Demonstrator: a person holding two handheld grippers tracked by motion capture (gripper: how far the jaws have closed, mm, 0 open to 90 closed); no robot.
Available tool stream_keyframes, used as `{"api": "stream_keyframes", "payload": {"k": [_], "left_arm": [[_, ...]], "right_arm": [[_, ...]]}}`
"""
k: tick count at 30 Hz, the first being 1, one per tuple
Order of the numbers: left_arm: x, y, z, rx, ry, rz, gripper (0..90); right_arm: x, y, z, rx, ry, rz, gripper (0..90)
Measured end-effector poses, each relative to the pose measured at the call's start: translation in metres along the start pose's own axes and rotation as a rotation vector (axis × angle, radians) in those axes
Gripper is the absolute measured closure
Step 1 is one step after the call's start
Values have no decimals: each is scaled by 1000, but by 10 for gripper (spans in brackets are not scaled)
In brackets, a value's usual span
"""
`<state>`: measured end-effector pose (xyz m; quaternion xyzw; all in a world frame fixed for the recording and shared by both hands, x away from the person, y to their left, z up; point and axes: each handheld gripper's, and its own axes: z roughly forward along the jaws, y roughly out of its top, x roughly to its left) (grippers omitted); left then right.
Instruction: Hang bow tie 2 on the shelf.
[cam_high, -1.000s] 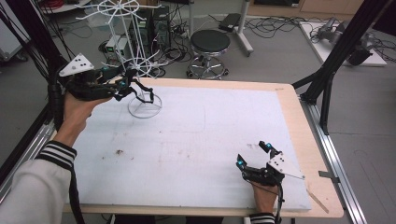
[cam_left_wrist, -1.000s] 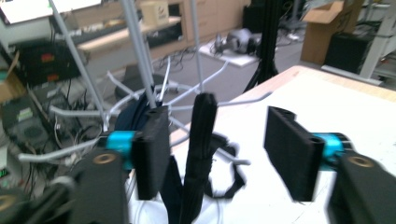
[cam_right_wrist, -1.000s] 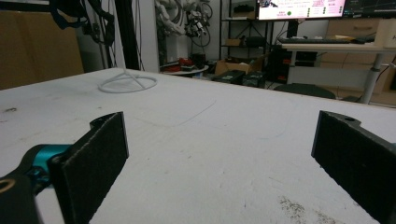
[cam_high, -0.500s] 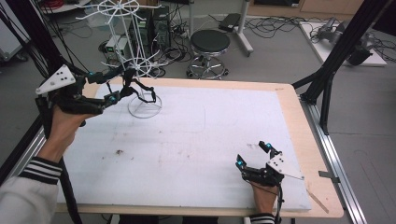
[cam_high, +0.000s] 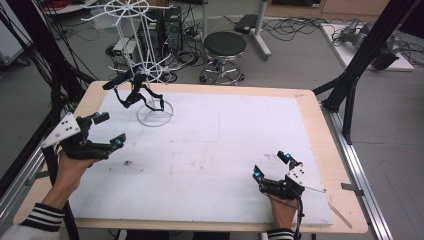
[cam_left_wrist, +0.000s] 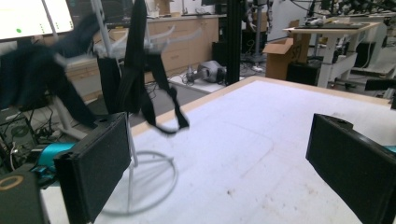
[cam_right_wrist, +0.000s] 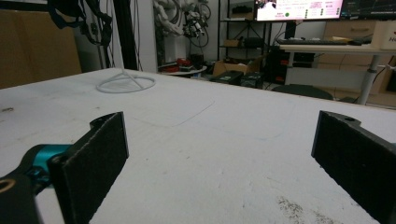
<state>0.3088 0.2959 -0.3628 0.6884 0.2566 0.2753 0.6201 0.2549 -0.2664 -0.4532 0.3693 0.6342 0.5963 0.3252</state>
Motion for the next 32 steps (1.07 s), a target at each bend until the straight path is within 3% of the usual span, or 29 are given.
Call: {"api": "stream_keyframes", "payload": {"k": [4,9,16,21,32], "left_arm": [[-7,-23,-3,-13,17,-7,70],[-10,-52,-7,-33,37,-53,70],[-17,-80,-9,-52,86,-50,70],[-21,-90,-9,-44,89,-51,70],[-24,-90,-9,-49,106,-39,70]], "right_arm": [[0,0,0,-1,-6,-2,29],[0,0,0,-2,-5,0,29],[0,0,0,0,-5,-1,29],[0,0,0,-6,-5,-2,29],[0,0,0,-9,-3,-8,29]]}}
